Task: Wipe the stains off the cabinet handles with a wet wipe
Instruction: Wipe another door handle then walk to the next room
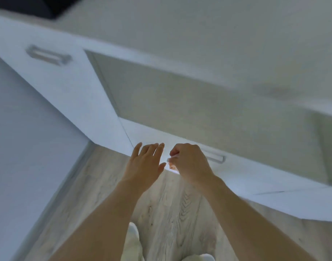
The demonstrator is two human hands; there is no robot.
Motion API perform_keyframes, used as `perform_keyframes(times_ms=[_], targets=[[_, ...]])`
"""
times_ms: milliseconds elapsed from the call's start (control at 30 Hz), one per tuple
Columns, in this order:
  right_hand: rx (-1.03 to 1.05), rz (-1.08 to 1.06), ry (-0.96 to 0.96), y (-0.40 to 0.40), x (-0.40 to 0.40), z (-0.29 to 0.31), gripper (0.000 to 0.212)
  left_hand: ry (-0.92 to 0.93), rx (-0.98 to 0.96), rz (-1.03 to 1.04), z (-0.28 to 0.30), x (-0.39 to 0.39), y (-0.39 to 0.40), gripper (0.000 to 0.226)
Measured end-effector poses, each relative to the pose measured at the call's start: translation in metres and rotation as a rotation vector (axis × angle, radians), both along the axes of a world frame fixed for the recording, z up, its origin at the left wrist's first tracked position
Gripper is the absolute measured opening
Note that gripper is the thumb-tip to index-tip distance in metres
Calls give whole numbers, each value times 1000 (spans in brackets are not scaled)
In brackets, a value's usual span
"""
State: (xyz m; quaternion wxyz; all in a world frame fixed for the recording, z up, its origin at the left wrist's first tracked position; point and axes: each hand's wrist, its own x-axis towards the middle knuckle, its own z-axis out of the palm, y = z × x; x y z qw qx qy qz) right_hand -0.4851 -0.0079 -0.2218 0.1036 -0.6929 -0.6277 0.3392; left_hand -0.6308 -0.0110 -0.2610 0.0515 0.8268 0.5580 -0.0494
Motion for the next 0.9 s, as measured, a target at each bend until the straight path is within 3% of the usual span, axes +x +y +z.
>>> perform_keyframes(times_ms=[100,267,400,667,900], targets=[[44,59,-50,15,-16,67,11,-2,63,1,62,-29,7,57],[173,97,-99,36,-67,147,14,-157,250,-50,140,-99,20,47],[227,80,-52,43,-128,183,12,-98,285,-92,181,-166,37,50],[335,14,22,61,-223,222,14,38,321,-111,211,-270,80,61],[309,-16,15,92,-242,213,14,186,238,-68,191,-286,136,73]])
